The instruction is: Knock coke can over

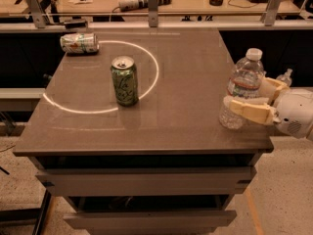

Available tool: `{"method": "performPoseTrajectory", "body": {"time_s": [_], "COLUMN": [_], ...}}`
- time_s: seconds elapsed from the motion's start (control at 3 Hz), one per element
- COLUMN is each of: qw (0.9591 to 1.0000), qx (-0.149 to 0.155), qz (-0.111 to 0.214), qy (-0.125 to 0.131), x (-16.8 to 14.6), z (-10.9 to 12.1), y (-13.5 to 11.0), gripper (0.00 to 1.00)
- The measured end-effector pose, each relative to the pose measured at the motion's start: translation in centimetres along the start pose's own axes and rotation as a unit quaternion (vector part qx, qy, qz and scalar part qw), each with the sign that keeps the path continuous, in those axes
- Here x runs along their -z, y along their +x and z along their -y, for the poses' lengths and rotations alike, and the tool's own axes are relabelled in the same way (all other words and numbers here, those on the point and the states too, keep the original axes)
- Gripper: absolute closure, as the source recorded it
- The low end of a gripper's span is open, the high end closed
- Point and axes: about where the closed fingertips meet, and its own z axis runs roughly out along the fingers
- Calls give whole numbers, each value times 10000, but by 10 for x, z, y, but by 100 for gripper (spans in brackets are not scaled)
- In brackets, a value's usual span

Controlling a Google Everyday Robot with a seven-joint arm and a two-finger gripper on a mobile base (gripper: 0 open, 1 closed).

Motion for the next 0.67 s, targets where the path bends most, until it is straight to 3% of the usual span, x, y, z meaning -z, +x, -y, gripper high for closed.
{"method": "performPoseTrajectory", "body": {"time_s": [0.33, 0.67], "qw": [9999, 9988], "qx": [129, 473], "qz": [-1, -88], "qy": [14, -35], "x": [0, -10], "z": [3, 19], "y": [-7, -24], "gripper": [62, 86]}}
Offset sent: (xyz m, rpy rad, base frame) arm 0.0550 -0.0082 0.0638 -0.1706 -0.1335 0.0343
